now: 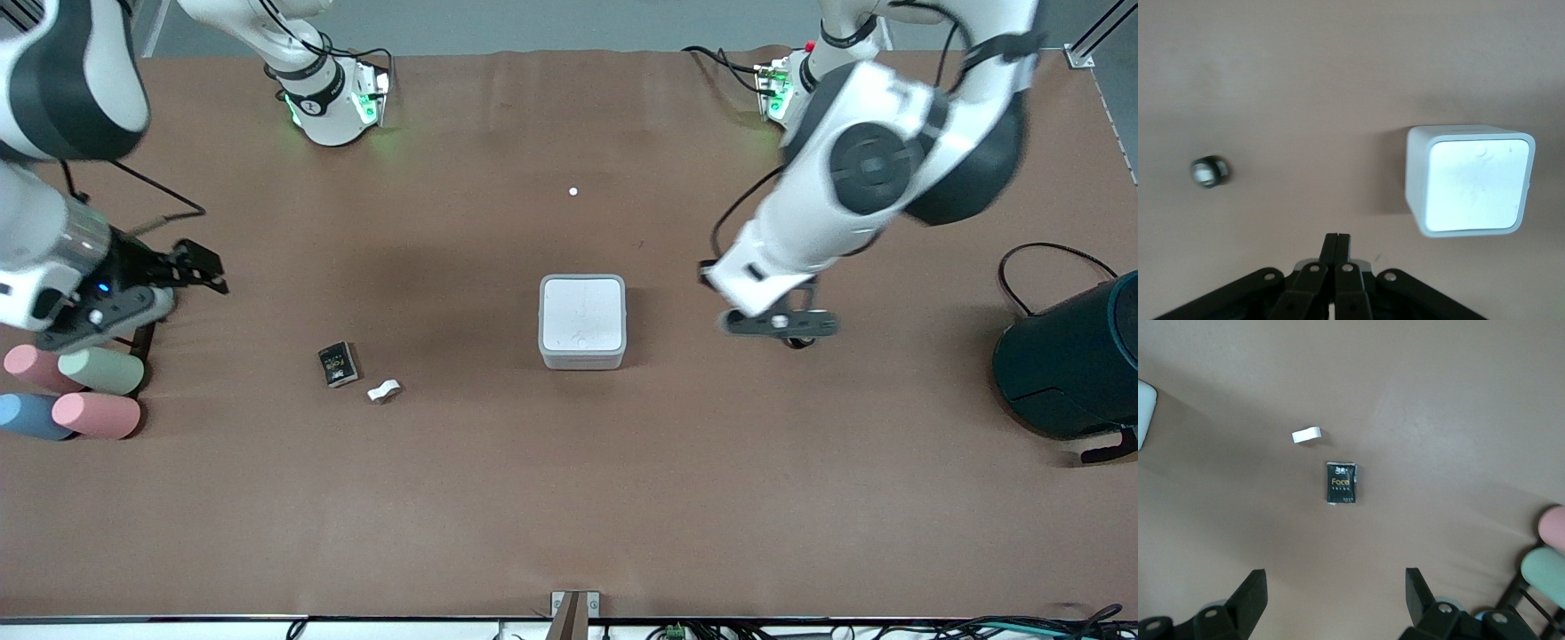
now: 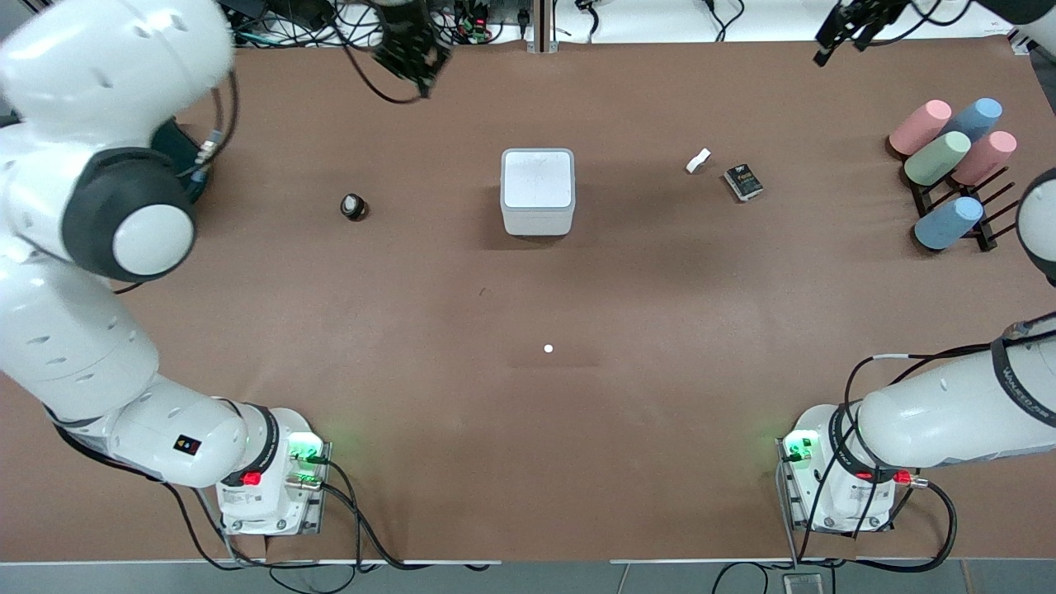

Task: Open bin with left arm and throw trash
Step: 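Reach the left gripper to the bin lid while the right gripper reaches the paper, then push the bin lid open with the left gripper while the right gripper grasps paper, then lift the paper with the right gripper while the left gripper moves to tape, then grasp the tape roll with the left gripper while the right gripper carries paper, then release the paper into the bin with the right gripper while the left lifts tape, then carry the tape over the bin with the left gripper while the right reaches packet, then drop the tape into the bin with the left gripper while the right grasps packet, then lift the black Face packet with the right gripper while the left gripper withdraws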

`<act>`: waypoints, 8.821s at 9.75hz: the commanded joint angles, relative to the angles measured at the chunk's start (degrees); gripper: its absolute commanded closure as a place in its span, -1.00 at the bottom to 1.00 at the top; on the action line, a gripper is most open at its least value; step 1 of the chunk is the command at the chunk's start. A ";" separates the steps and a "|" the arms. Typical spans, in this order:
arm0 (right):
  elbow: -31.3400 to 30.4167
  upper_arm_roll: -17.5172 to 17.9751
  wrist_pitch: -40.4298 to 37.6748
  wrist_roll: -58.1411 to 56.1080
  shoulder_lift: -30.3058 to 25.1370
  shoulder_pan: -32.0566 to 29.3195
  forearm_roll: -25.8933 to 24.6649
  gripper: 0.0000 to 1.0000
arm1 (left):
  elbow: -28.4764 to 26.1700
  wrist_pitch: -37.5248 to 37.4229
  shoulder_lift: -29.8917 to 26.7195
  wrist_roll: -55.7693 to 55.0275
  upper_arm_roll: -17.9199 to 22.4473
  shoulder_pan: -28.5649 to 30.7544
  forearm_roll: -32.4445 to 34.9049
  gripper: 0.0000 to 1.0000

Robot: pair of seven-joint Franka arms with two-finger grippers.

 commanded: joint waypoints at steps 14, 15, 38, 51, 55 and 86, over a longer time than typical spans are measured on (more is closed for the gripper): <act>2.46 -0.23 21.33 -14.28 27.79 6.33 18.62 -0.62 | 5.95 26.07 18.67 -5.81 0.78 -10.49 4.66 1.00; 2.46 -0.23 22.47 -15.15 27.88 7.11 17.66 -0.57 | 5.95 26.17 19.37 -5.81 0.78 -10.66 4.57 1.00; 6.75 -0.23 16.36 -12.65 29.55 5.18 26.43 0.95 | -20.98 21.37 1.81 9.47 -0.54 18.42 6.15 -1.00; 7.47 0.56 25.28 31.31 23.40 31.36 30.57 0.95 | -42.38 43.13 1.89 9.22 -0.89 22.91 10.99 -0.98; 7.38 0.47 27.23 31.95 23.84 32.87 30.31 0.17 | -43.52 43.13 1.63 8.25 -1.07 22.82 10.90 -0.98; -21.45 -13.76 40.32 8.39 20.93 20.57 0.69 -0.99 | 1.12 16.36 10.00 -22.10 -14.60 7.14 12.74 -1.00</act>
